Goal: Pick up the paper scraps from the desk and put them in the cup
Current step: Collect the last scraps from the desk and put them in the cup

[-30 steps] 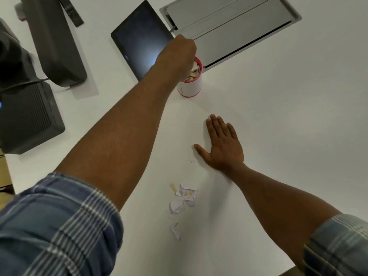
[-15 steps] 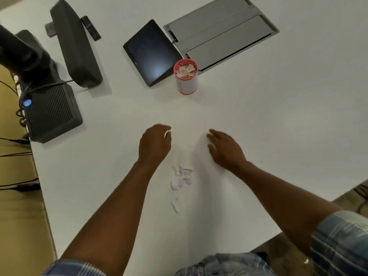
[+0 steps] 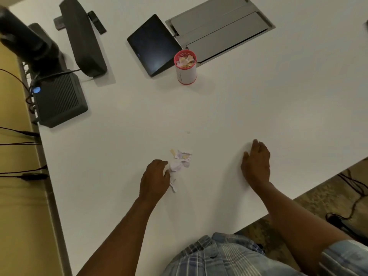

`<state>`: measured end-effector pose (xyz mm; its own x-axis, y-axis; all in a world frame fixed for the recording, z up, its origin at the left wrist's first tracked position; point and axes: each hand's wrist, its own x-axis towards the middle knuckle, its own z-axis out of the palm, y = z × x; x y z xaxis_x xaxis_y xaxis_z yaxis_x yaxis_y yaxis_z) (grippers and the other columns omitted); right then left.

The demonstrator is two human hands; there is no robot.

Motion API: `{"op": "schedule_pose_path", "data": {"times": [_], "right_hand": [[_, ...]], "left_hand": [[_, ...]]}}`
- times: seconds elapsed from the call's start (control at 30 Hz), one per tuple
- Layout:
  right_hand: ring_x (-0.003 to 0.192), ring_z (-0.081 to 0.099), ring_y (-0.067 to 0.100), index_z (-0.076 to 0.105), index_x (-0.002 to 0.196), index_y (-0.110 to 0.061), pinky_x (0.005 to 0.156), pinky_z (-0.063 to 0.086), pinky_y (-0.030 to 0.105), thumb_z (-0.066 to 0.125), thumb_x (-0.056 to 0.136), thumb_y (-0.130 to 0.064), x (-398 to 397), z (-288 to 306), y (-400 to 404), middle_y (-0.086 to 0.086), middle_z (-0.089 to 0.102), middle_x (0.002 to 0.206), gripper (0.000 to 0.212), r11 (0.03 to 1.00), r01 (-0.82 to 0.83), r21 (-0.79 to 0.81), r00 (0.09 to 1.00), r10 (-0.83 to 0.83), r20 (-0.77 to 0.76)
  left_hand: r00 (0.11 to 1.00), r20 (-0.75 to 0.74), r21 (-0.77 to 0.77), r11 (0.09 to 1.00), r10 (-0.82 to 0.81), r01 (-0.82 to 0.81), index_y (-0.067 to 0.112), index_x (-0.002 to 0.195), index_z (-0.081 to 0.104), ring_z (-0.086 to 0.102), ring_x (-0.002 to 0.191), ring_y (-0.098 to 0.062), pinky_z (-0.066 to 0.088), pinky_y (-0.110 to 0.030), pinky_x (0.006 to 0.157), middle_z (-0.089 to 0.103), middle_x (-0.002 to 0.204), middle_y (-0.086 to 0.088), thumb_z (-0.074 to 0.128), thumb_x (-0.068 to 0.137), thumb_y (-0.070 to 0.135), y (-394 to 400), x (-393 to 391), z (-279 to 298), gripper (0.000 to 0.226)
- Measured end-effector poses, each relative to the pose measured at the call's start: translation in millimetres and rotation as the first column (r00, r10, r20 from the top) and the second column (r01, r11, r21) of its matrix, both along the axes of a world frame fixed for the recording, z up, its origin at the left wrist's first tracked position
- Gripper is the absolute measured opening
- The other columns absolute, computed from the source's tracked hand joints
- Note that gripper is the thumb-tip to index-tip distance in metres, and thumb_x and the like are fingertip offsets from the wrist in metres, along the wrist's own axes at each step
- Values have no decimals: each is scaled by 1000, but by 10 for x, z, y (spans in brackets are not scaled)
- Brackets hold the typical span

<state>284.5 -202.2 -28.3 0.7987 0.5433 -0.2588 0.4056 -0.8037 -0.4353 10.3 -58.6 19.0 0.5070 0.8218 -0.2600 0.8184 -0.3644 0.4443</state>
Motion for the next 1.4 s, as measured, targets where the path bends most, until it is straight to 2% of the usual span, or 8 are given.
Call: {"op": "schedule_pose_path", "data": {"times": [0.27, 0.47, 0.6, 0.77, 0.93, 1.07, 1.3, 1.4], "right_hand": [[123, 41, 31, 46, 133, -2, 89, 47, 39, 45, 97, -17, -347, -36, 329, 14, 45, 134, 39, 936, -352, 25, 936, 351, 26], [124, 38, 25, 30, 143, -11, 88, 48, 38, 65, 86, -38, -824, 27, 774, 8, 37, 137, 72, 733, -680, 3, 727, 675, -125], [121, 41, 24, 28, 144, -15, 84, 50, 36, 74, 80, -33, -976, 23, 969, 8, 37, 135, 81, 668, -744, 15, 660, 738, -139], [119, 42, 24, 35, 142, -17, 85, 49, 35, 66, 87, -23, -962, 4, 1121, 9, 38, 134, 64, 645, -762, 52, 636, 762, -125], [105, 47, 24, 54, 119, -11, 70, 52, 37, 47, 96, -15, -909, 81, 1121, 7, 47, 115, 24, 488, -872, -34, 487, 873, 19], [102, 47, 22, 55, 117, -10, 68, 50, 37, 43, 97, -13, -895, 107, 1036, 7, 50, 113, 23, 419, -904, -79, 418, 908, 31], [99, 50, 23, 58, 110, -10, 67, 48, 36, 43, 99, -17, -882, 48, 1030, 7, 55, 107, 20, 456, -889, -53, 453, 890, 51], [90, 56, 26, 66, 98, -8, 67, 45, 34, 49, 97, -21, -819, 48, 1135, 9, 62, 97, 21, 637, -768, 66, 639, 769, 13]], "left_hand": [[999, -21, -66, 997, 45, -47, 9, 117, 57, 57, 105, -27, 47, -34, 85, 56, 116, -8, 66, 83, 25, -147, -39, -74, 38], [984, -139, -259, 955, 113, -147, 16, 123, 44, 56, 101, -23, 47, -30, 82, 44, 119, -4, 81, 63, 46, -280, 2, -180, 76], [984, -92, -213, 963, 150, -166, 17, 123, 42, 58, 101, -24, 47, -28, 82, 43, 121, -4, 80, 70, 31, -344, 26, -258, 66], [968, 7, -209, 947, 253, -246, 19, 142, 29, 52, 116, -22, 47, -29, 95, 37, 134, -5, 76, 77, 18, -275, 70, -268, 81], [986, 57, -213, 967, 155, -140, 25, 133, 43, 51, 96, -8, 46, -14, 71, 44, 121, 2, 56, 92, 27, -96, 115, -282, 43], [998, 57, -93, 996, -9, 15, 33, 104, 52, 52, 82, -1, 53, -29, 63, 50, 101, 15, 47, 93, 38, -67, 116, -354, 13], [989, 93, -16, 993, -117, 119, 11, 96, 70, 54, 86, -18, 51, -31, 71, 63, 93, -3, 57, 90, 13, -28, 20, -419, 14], [993, 96, -48, 996, -70, 75, 9, 90, 71, 57, 83, -18, 49, -30, 73, 64, 88, -3, 63, 85, 8, 44, 53, -414, 10]]}}
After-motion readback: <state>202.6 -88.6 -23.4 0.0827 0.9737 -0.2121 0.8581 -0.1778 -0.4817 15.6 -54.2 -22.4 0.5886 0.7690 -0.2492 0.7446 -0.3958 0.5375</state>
